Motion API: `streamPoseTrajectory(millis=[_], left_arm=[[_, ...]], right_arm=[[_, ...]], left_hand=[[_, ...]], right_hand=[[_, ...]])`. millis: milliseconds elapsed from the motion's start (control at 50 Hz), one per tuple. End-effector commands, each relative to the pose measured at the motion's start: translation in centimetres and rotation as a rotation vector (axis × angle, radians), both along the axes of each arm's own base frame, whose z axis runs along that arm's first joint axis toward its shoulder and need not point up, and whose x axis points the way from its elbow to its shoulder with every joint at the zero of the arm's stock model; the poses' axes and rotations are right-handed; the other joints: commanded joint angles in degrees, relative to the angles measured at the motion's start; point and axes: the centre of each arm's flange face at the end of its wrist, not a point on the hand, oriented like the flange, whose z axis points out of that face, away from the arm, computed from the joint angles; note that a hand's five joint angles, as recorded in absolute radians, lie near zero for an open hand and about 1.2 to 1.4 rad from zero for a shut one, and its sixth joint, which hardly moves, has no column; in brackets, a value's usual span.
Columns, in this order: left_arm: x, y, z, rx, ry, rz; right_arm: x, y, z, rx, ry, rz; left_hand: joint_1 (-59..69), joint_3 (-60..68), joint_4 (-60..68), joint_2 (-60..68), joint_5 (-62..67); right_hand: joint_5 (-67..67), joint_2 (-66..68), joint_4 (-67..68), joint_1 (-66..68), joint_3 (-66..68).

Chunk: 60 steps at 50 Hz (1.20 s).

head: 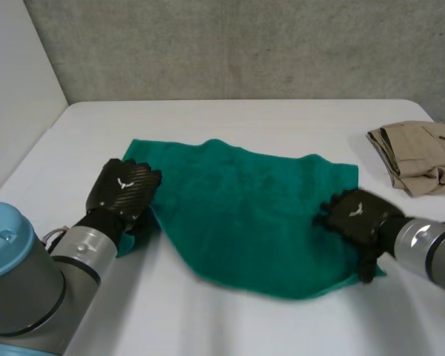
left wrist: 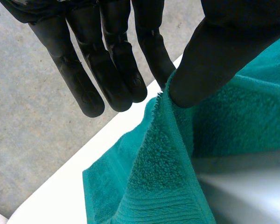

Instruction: Fold the laundry.

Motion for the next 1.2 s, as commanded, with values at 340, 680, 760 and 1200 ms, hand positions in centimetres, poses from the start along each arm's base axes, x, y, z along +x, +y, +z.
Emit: streamPoseTrajectory(millis=[340, 680, 760, 1200], left_arm=[[0.4, -0.5, 0.4, -0.004, 0.009, 0.015], [-1.5, -4.2, 4.0, 0.072, 0.005, -0.039], [-2.1, -4.7, 5.0, 0.098, 0.037, -0.045], [-3.2, -5.9, 7.8, 0.094, 0.172, -0.047]], right_arm=[[-0.2, -2.0, -0.5, 0.292, -0.184, -0.174], [-0.1, 3.4, -2.0, 0.290, -0.603, -0.345], [1.7, 4.2, -1.7, 0.316, -0.674, -0.314], [8.4, 3.5, -5.5, 0.272, -0.696, -0.427]], left_hand=[[14.00, 11.68, 11.16, 11.47, 14.55], [14.00, 11.68, 11.16, 11.47, 14.55], [14.00, 11.68, 11.16, 11.47, 14.55], [14.00, 11.68, 11.16, 11.47, 14.55]], right_hand=[[2.77, 4.15, 3.35, 5.04, 4.34], [-1.27, 0.11, -0.69, 1.00, 0.30], [-2.61, -1.23, -2.03, -0.34, -1.03], [-0.28, 1.10, 0.31, 1.99, 1.30]])
